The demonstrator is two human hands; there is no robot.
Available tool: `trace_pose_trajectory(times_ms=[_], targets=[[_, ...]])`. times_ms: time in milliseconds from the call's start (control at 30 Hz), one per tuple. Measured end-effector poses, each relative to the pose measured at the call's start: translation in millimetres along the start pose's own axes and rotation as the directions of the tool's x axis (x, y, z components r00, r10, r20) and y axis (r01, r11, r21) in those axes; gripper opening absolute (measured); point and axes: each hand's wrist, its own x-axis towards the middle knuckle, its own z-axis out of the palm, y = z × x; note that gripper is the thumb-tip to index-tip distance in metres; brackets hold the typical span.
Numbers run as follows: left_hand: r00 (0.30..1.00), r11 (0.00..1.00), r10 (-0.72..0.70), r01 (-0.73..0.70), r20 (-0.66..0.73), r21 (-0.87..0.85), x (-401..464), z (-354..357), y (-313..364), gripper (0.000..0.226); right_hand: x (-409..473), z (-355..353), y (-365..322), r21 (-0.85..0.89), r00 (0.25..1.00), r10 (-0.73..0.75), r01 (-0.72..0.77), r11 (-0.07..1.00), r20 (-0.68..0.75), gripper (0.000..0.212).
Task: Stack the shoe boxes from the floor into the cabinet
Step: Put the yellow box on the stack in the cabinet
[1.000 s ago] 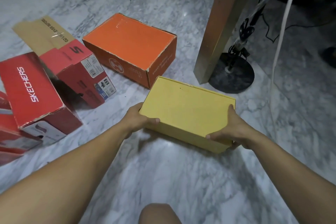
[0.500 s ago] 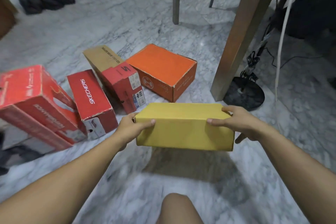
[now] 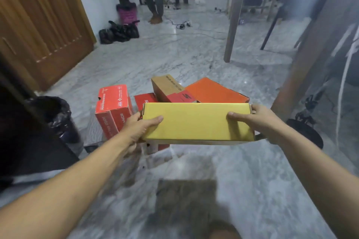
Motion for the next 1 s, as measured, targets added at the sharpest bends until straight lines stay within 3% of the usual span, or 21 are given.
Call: trace_pose_trajectory(times_ms=[167,367,500,567,733,833,900,1000], targets=[[0.997,0.995,0.076,-0.074,-0.026,0.063,-25,-59,34,0.054,-18,25,-51,-0.021,0.966,-0.225,0.229,0.973,0.126,0.052],[0.98,0.972,0.19,-0.181,-0.05,0.151,-78,-134,72,0.094,-33,63,-108,0.128,0.772,-0.533,0.524,0.842,0.347,0.084],[0.95,0.963,0.259,-0.238,-0.175,0.129,-112,-171,77,0.103,-32,92,-123,0.108,0.743,-0.584,0.584,0.804,0.326,0.098],[0.911,0.952,0.305,-0.282,-0.278,0.118,-127,-186,80,0.107,-37,109,-133,0.109,0.76,-0.598,0.592,0.799,0.253,0.089],[0.801,0.914,0.401,-0.386,-0.444,0.129,-169,-224,89,0.097,-61,159,-172,0.353,0.767,-0.631,0.562,0.748,0.118,0.075],[0.782,0.894,0.443,-0.425,-0.439,0.144,-195,-249,96,0.098,-78,190,-200,0.22,0.777,-0.629,0.61,0.761,0.024,0.063],[0.813,0.891,0.45,-0.435,-0.371,0.128,-214,-272,103,0.105,-90,209,-220,0.14,0.776,-0.631,0.627,0.767,-0.017,0.045],[0.86,0.891,0.454,-0.429,-0.233,0.15,-246,-313,119,0.103,-107,232,-254,0.165,0.778,-0.626,0.611,0.774,0.055,0.044]])
